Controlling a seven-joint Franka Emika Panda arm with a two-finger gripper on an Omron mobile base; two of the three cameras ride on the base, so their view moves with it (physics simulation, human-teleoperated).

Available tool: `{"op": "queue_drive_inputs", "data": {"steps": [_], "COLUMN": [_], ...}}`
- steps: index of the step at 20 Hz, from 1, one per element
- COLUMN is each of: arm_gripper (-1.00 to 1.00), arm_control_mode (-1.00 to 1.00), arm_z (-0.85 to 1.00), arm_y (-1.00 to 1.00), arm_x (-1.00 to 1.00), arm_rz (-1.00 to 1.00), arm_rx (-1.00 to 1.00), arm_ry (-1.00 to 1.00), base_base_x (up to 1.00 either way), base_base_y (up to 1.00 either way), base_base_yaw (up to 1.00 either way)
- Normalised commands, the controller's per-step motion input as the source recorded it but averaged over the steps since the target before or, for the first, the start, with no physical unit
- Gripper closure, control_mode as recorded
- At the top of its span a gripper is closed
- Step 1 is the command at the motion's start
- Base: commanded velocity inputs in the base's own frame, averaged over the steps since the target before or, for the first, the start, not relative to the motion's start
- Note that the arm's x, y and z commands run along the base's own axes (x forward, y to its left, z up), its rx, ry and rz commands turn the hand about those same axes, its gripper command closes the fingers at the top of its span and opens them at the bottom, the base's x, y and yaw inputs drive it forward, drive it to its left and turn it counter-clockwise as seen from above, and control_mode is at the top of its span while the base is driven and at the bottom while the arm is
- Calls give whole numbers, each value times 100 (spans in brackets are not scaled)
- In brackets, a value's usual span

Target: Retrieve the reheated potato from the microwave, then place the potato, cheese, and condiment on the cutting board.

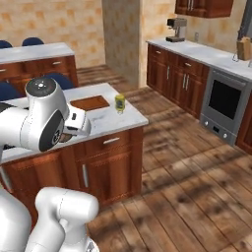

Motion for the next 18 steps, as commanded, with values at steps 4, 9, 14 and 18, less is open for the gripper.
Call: {"op": "queue_drive_inputs", "data": {"steps": [4,9,14,18], "arm_gripper": [100,100,100,100], "arm_control_mode": [100,100,100,100], "arm_z": [0,0,0,0], "arm_y": [0,0,0,0], "arm_x": [0,0,0,0], "arm_rz": [0,0,0,0], "arm_rx": [0,0,0,0], "arm_ry": [0,0,0,0], "base_base_x": [65,72,68,65], "base_base_y": [-31,-21,-20,-20], "base_base_yaw": [16,21,26,30]}}
